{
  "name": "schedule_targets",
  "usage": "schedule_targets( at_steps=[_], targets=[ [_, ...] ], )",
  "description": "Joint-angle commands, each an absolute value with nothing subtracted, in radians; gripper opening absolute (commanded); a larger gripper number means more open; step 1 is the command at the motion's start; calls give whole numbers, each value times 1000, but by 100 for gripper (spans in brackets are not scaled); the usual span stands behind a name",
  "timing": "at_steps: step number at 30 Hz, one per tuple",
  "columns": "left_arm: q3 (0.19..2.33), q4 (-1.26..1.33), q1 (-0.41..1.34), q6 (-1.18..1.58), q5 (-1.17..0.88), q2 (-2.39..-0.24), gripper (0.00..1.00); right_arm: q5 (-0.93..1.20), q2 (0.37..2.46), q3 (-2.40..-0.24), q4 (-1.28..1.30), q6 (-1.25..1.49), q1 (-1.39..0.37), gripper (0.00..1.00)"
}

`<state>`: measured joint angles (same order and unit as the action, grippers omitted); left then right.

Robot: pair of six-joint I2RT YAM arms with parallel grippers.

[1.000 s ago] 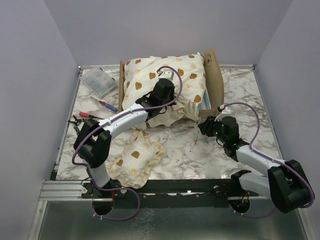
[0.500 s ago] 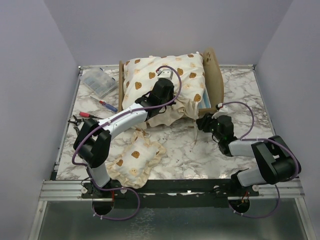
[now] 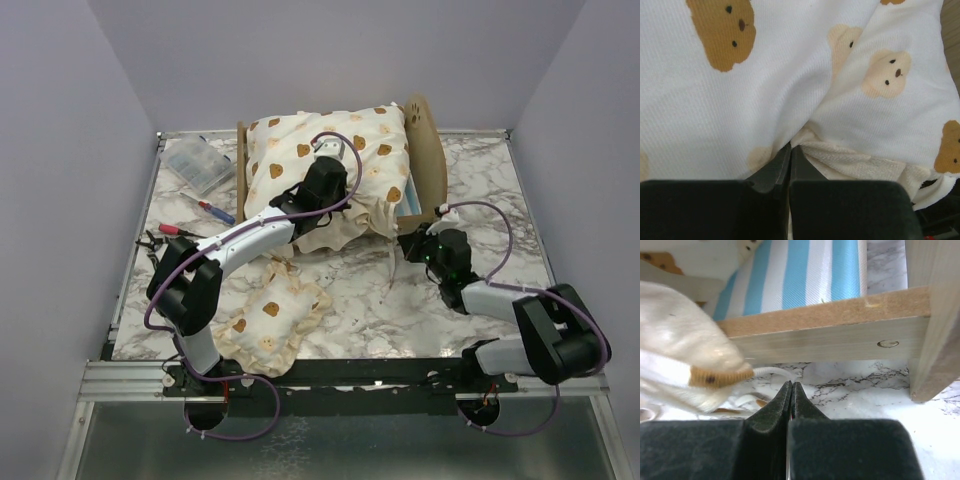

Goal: Set up the pet bed

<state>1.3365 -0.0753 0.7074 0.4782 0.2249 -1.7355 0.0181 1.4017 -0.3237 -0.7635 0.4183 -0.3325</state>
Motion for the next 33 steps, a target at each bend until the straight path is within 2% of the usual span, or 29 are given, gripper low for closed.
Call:
schedule_targets(
  at_steps=[1,7,12,23,29,33],
  targets=[
    [1318,-79,692,471,243,-1722,0,24,1232,-327,-564,398,-329,1],
    [1313,-77,686,463,248,-1710,0,-28,1025,-433,-249,304,-328,1],
    [1333,-77,684,476,210,-1706,0,-123,1004,-591,-98,197,-329,1],
    [1367,-61,685,527,135,-1700,0,-228,1150,-880,-139,-45,-330,1],
    [1359,-34,685,552,107,-1701,0,-300,1185,-896,-174,-101,-329,1],
    [1346,-15,685,562,96,-1703,0,-305,1201,-817,-275,-123,-327,1]
  ],
)
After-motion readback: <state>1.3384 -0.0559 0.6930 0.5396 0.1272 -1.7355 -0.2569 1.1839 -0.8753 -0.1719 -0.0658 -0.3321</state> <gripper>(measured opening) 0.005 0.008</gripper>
